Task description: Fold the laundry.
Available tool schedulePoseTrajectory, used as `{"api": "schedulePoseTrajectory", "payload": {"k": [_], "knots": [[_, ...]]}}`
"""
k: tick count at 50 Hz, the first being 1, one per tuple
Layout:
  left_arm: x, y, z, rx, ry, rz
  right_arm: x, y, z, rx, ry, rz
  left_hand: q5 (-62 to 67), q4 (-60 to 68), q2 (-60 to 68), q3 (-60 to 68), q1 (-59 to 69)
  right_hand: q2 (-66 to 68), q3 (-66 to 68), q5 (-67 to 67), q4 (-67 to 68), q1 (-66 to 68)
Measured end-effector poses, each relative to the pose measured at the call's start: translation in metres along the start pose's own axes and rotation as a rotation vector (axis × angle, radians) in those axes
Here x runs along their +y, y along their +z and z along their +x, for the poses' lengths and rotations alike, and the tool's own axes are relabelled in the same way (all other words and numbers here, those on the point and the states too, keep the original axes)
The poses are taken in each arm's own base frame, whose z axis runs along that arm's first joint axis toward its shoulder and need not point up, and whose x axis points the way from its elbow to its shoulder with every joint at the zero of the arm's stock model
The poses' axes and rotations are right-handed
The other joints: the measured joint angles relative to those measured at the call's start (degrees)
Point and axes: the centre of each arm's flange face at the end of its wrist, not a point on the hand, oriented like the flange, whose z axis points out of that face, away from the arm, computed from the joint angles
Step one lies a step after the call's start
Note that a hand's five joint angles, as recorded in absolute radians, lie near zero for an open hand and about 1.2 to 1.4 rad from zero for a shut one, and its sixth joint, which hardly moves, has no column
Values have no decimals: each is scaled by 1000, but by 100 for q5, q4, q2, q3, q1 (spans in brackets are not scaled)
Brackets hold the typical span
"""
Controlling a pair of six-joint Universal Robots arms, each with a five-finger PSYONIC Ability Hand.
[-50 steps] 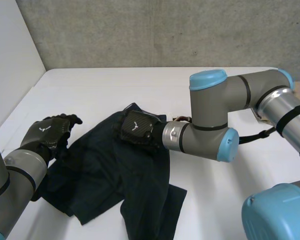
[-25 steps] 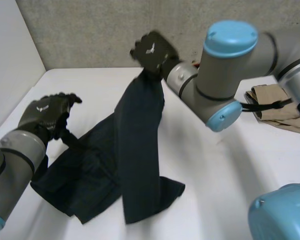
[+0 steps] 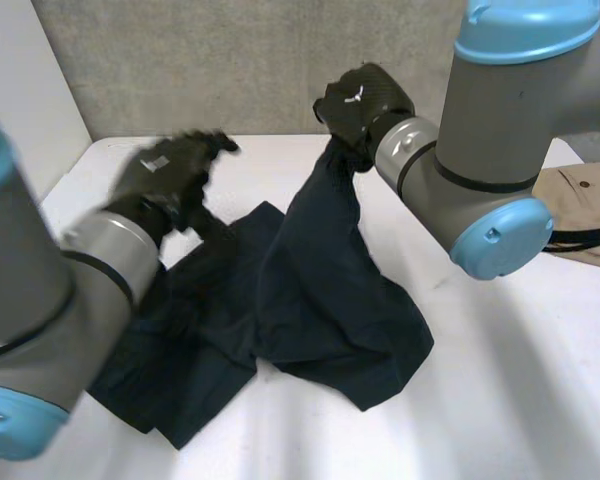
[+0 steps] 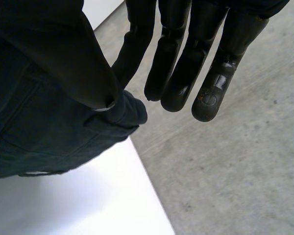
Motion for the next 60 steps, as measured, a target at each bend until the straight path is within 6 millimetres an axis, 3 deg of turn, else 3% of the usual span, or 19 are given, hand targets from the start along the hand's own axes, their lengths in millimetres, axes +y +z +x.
{"api": "schedulePoseTrajectory", "payload": {"k": [8, 14, 21, 22, 25, 26, 29, 34, 36, 42, 47, 54, 60], "knots": [[62, 17, 1, -13, -33, -184, 11, -1, -7, -22, 9, -33, 0, 0, 0, 0, 0, 0, 0, 14, 0, 0], [91, 27, -2, -30, -27, -264, 15, -4, -10, -35, 23, -49, 0, 0, 0, 0, 0, 0, 0, 80, 0, 0], [110, 41, 1, -29, -18, -305, 16, -10, -11, -40, 44, -54, 69, 75, 76, 94, 59, 0, 0, 80, 0, 0], [118, 47, 4, -22, -14, -316, 16, -12, -11, -38, 51, -51, 679, 682, 682, 684, 771, 0, 0, 80, 0, 0], [123, 52, 8, -15, -11, -324, 17, -14, -12, -38, 55, -49, 679, 682, 682, 684, 771, 0, 0, 80, 0, 0], [127, 55, 11, -8, -9, -328, 17, -15, -12, -37, 56, -48, 2517, 2632, 2692, 2701, 2734, 0, 0, 80, 0, -2], [131, 60, 14, -1, -7, -331, 19, -17, -13, -37, 58, -49, 3272, 3492, 3487, 3488, 3107, 0, 0, 80, 0, -2], [124, 75, 19, 11, -7, -286, 26, -18, -9, -30, 56, -68, 4805, 5103, 5044, 5057, 4368, 0, 0, 132, 0, -2], [119, 79, 19, 12, -9, -269, 27, -18, -6, -26, 55, -73, 4827, 5154, 5077, 5101, 4478, 0, 0, 134, 0, -2], [65, 121, 2, -27, -12, -106, 37, -22, 10, -2, 42, -110, 4827, 5155, 5080, 5123, 4496, 0, 0, 143, 0, -2], [39, 142, -12, -52, 62, -41, 42, -26, 11, -8, 28, -132, 4827, 5175, 5080, 5127, 4558, 0, 0, 147, 0, -2], [33, 152, -16, -40, 161, -45, 49, -28, 8, -21, 19, -157, 4827, 5175, 5080, 5127, 4558, 0, 0, 152, 1, -2], [43, 148, -13, 76, 194, -128, 68, -25, 18, -5, 36, -210, 4934, 5176, 5080, 5127, 4558, -4782, -4859, -4638, -4877, -4074]]}}
